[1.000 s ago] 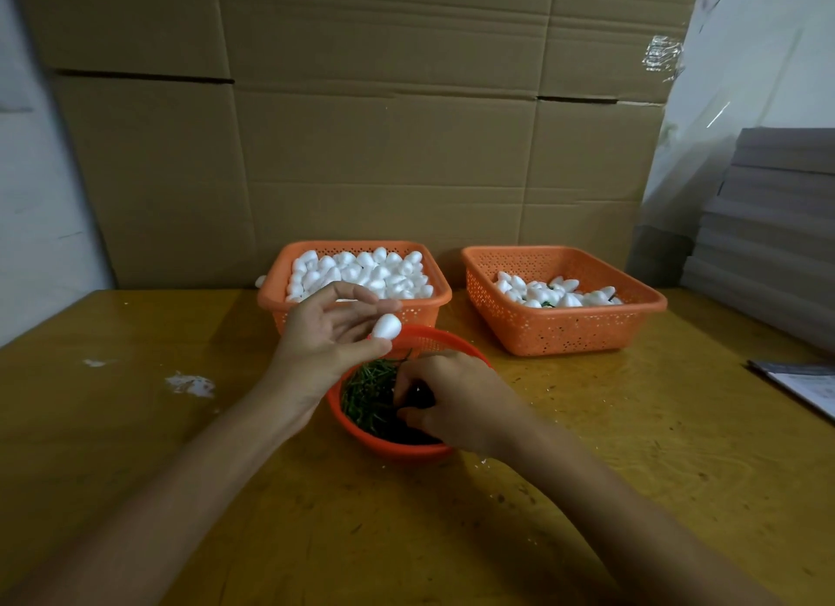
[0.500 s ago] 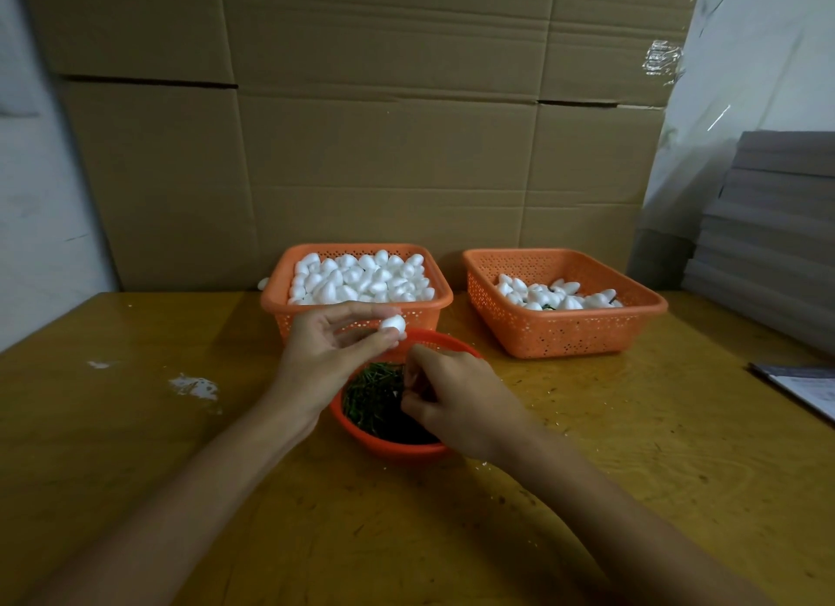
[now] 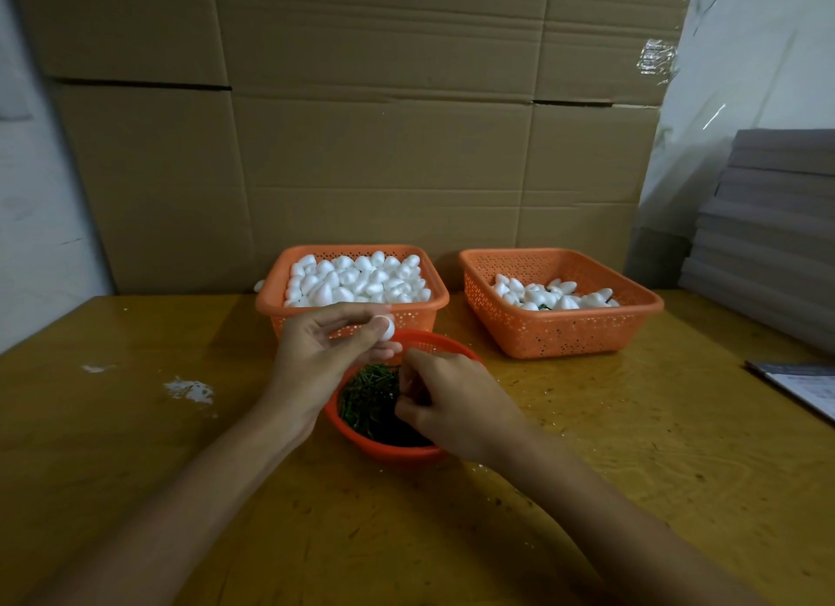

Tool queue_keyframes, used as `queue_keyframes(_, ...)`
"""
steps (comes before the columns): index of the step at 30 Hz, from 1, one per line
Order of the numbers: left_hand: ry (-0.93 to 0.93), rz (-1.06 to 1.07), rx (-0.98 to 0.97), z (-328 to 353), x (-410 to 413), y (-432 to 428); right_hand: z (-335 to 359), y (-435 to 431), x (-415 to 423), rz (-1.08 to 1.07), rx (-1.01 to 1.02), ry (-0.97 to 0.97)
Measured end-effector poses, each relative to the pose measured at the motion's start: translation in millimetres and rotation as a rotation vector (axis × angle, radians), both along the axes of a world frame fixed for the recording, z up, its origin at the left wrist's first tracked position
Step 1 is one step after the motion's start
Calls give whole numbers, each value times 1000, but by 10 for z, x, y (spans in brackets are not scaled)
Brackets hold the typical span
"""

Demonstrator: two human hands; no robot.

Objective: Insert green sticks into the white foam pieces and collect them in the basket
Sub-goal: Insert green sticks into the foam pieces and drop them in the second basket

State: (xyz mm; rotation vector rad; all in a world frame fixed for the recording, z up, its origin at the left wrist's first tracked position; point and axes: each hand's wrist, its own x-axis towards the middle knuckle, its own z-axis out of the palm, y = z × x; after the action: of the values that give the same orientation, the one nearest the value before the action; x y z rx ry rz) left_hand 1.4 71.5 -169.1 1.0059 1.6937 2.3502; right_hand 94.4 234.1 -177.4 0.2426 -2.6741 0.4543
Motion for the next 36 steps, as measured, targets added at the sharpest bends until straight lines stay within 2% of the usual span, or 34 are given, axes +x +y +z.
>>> queue_keyframes(15, 93, 3, -67, -7, -26, -56, 6, -4, 12, -8, -11, -23)
queue_keyframes(28, 196, 116, -197, -57, -31, -21, 0, -6, -2, -19, 4, -19)
queue_keyframes(31, 168, 117, -177, -54, -23, -16, 1, -9, -2, -15, -1, -25)
queue_keyframes(36, 6, 50, -59, -15, -58, -24, 1, -7, -1, -18, -11, -22)
